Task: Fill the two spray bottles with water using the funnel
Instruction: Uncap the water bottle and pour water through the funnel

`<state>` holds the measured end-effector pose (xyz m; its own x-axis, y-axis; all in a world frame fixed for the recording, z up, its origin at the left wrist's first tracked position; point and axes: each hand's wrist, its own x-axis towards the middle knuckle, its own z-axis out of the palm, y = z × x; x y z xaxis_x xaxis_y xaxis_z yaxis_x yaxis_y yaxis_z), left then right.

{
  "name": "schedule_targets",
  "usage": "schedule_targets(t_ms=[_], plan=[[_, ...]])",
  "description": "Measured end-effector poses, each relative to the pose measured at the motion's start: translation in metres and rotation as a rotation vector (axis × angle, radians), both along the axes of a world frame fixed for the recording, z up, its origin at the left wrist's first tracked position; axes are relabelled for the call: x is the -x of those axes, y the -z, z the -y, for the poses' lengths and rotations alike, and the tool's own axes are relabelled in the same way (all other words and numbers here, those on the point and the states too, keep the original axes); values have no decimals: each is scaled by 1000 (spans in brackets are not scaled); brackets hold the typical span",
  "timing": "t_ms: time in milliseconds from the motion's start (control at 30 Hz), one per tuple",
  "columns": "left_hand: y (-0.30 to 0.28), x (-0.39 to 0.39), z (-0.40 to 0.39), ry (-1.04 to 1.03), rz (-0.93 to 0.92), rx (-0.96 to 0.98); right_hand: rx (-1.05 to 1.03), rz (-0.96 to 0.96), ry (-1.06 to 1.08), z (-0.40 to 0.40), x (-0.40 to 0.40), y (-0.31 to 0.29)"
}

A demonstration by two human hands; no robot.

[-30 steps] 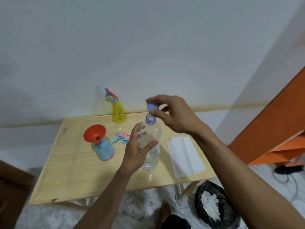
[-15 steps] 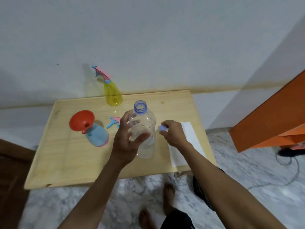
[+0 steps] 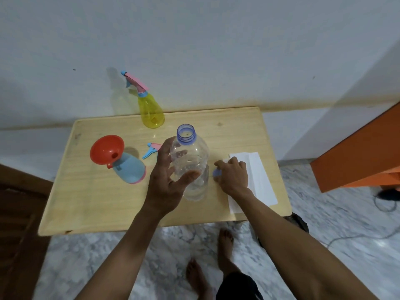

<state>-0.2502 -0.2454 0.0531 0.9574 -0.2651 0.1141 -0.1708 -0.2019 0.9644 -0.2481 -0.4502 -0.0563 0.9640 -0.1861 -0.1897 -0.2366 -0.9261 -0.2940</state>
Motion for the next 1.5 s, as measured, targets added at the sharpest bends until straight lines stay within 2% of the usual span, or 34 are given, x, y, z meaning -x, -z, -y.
schedule_targets(t_ms=[167, 300, 367, 500, 667, 1100, 1167, 1300, 1367, 1500], plan=[[0, 2, 0, 0, 34, -4, -77, 16, 14, -1, 5, -18], [-6, 4, 0, 2, 42, -6, -429, 166, 101, -5, 23, -60], [-7, 5, -1, 9, 37, -15, -627, 176, 58, -11, 36, -85], [-11, 7, -1, 28, 9, 32, -767, 233, -56, -37, 50, -109], [-13, 9, -5, 51, 35, -4, -953, 381, 57, -69, 56, -98], [-36, 9, -24, -35, 89, -311, -897, 552, 90, -92, 42, -88], [-45, 9, -37, -163, 170, -282, -856, 591, 65, -90, 38, -89], [-52, 1, -75, -567, 329, -283, -774, 694, 24, -85, 30, -102], [-44, -10, -97, -665, 233, -338, -778, 715, 20, -84, 25, -115], [-19, -27, -125, -689, -4, -421, -818, 742, 22, -78, 10, -146]])
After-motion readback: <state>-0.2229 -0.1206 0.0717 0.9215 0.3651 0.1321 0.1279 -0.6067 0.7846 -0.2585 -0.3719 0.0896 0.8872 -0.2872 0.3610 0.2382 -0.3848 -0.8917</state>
